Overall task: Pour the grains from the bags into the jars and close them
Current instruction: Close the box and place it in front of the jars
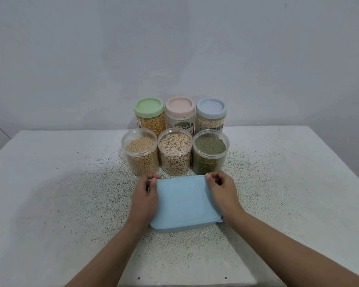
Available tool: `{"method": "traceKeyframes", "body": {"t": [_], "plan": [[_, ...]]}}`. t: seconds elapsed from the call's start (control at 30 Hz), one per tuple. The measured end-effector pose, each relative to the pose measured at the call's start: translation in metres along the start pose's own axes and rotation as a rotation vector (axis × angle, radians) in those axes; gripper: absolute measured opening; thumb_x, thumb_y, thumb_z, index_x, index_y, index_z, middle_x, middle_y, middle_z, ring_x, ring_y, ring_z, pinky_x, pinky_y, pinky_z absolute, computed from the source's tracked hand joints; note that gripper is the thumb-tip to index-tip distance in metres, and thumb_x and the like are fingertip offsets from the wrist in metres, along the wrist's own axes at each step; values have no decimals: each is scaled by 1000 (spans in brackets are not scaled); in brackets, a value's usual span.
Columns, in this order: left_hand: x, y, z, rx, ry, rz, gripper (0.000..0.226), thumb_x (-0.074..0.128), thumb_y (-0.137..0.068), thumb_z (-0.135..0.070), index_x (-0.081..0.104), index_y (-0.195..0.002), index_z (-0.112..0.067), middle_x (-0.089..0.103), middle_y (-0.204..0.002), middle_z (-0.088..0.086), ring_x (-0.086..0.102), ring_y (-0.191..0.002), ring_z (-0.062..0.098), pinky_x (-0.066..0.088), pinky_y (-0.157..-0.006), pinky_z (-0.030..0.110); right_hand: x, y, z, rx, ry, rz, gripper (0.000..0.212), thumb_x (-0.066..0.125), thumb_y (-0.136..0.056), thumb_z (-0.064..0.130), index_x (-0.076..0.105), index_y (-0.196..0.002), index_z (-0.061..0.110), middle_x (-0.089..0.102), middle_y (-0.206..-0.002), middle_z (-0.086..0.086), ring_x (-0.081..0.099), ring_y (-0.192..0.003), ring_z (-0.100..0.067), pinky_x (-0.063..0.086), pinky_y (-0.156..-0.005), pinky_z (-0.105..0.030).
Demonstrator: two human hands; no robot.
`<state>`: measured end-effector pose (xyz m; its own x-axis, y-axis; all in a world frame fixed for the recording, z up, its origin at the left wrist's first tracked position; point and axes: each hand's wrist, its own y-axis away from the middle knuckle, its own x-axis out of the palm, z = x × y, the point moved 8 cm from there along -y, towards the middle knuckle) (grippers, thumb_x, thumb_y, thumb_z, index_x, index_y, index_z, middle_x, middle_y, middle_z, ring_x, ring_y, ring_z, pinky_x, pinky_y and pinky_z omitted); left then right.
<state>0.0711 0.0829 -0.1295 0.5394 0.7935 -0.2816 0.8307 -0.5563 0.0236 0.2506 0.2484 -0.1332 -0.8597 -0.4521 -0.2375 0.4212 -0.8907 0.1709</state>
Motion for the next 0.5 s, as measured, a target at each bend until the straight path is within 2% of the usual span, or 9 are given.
{"method": "traceKeyframes", "body": {"t": [0.13,0.3,0.43,0.5], "plan": [[0,1,-7,41,-35,22,25,46,-106,-12,68,-94,-17,67,-90,-7,55,-74,-4,40,-66,27,-1,1,2,-42,23,-9,15,59,-102,23,64,-92,13,64,-94,-4,58,-85,-16,41,-67,-27],[6,-7,-15,209,-364,168,23,48,-104,-12,69,-96,-18,67,-93,-10,56,-87,-1,38,-69,16,-8,0,10,-147,94,-16,12,67,-97,17,70,-85,13,67,-83,-2,58,-78,-12,41,-65,-19],[13,-3,-13,172,-269,390,23,53,-105,-20,66,-86,-21,67,-85,-3,55,-75,4,40,-69,27,-23,-1,17,-197,191,-29,11,73,-92,22,76,-82,18,72,-80,7,62,-76,-6,42,-66,-17],[13,-4,-16,130,-334,544,20,59,-102,-29,69,-87,-21,68,-87,1,56,-75,6,43,-70,26,-33,-2,19,-219,259,-59,12,78,-89,30,77,-78,25,72,-75,16,65,-74,-1,45,-65,-17]]}}
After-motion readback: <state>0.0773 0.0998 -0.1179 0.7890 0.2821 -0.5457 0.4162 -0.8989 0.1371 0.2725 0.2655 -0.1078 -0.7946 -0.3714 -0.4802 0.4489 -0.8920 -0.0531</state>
